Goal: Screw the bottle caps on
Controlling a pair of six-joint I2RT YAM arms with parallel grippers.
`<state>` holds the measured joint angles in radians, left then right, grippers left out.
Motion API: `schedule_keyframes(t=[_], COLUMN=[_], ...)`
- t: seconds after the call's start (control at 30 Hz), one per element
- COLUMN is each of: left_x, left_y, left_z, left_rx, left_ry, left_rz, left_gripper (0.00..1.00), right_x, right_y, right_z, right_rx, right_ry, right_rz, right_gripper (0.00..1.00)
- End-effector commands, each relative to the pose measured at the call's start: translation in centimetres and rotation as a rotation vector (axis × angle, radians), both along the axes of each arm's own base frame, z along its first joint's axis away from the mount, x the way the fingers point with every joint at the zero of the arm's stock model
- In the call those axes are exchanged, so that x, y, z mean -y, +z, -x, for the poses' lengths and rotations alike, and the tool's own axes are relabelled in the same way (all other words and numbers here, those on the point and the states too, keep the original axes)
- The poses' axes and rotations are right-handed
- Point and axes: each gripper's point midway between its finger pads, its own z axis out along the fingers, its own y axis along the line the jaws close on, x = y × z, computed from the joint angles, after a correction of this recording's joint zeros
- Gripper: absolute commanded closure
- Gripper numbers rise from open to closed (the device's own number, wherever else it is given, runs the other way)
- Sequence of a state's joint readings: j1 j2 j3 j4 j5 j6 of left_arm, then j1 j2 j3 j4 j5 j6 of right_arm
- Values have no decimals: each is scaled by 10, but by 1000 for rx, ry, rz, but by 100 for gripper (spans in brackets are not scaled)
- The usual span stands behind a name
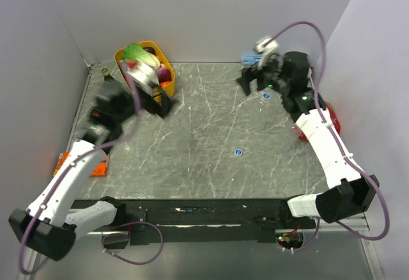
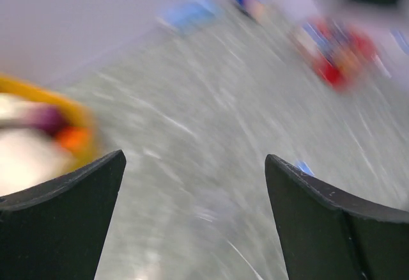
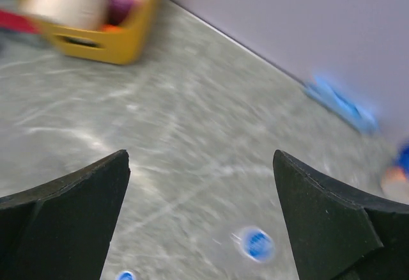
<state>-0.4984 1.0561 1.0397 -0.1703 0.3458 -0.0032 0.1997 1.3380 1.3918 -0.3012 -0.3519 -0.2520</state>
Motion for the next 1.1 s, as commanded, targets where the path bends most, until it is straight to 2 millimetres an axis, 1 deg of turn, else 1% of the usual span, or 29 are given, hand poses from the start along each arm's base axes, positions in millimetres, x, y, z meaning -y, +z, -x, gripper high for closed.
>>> schedule_keyframes(t=[0.0, 0.03, 0.07, 0.1, 0.13, 0.17, 0.2, 0.23, 0.27, 0.3, 0.33, 0.37, 0.4, 0.43, 0.47, 0.5, 0.6, 0.67, 0.7, 0.77, 0.8, 0.87, 0.9, 0.93, 0.97, 1.0, 1.07], left_x=[-87, -102, -127, -142, -151, -164, -176, -179, -183, -183, -182, -181, -180, -178, -177, -177, -177, -176, -176, -175, -175, -173, -172, -172, -171, -170, -166], left_y=[51, 50, 55, 47, 45, 36, 36, 34, 27, 29, 28, 20, 24, 22, 16, 16, 13, 11, 12, 12, 11, 13, 13, 13, 11, 11, 5], left_z=[-43, -47, -55, -56, -56, -58, -56, -54, -52, -46, -43, -40, -34, -31, -29, -25, -20, -18, -17, -16, -16, -15, -15, -15, -15, -15, -15], left_rx=[-68, -76, -45, -48, -50, -69, -65, -78, -94, -81, -86, -99, -86, -94, -110, -107, -114, -119, -116, -120, -122, -120, -121, -118, -123, -123, -133], left_ry=[304, 350, 424, 482, 524, 576, 624, 640, 652, 652, 653, 654, 648, 641, 641, 640, 648, 646, 645, 638, 635, 627, 620, 614, 610, 603, 576], left_rz=[156, 175, 193, 195, 212, 217, 231, 249, 252, 260, 274, 278, 290, 301, 303, 310, 317, 316, 317, 316, 316, 316, 316, 313, 312, 312, 308], left_gripper=[4, 4, 4, 4, 4, 4, 4, 4, 4, 4, 4, 4, 4, 4, 4, 4, 4, 4, 4, 4, 4, 4, 4, 4, 4, 4, 4], right_x=[-96, -123, -133, -144, -155, -169, -179, -186, -197, -205, -210, -215, -223, -227, -231, -238, -251, -257, -260, -266, -267, -269, -269, -268, -268, -268, -266], right_y=[25, 15, 9, -2, -9, -13, -25, -28, -31, -41, -41, -44, -49, -52, -54, -58, -70, -73, -80, -84, -93, -99, -105, -107, -107, -113, -115], right_z=[59, 75, 82, 82, 88, 97, 99, 99, 106, 102, 99, 98, 94, 93, 91, 89, 88, 87, 85, 86, 83, 81, 79, 79, 79, 81, 80], right_rx=[81, 65, 56, 35, 17, 1, -34, -37, -39, -55, -54, -71, -88, -98, -107, -115, -147, -156, -167, -173, -187, -197, -206, -208, -199, -207, -197], right_ry=[395, 477, 509, 527, 554, 597, 616, 621, 648, 648, 643, 645, 652, 656, 656, 666, 680, 682, 680, 682, 666, 660, 651, 650, 652, 656, 655], right_rz=[17, 26, 36, 49, 50, 48, 50, 54, 61, 67, 72, 64, 62, 59, 50, 51, 51, 45, 49, 52, 63, 63, 70, 72, 72, 76, 79], right_gripper=[1, 1, 2, 2, 2, 2, 2, 2, 1, 0, 0, 0, 0, 0, 0, 0, 1, 2, 3, 5, 7, 13, 16, 24, 28, 30, 35])
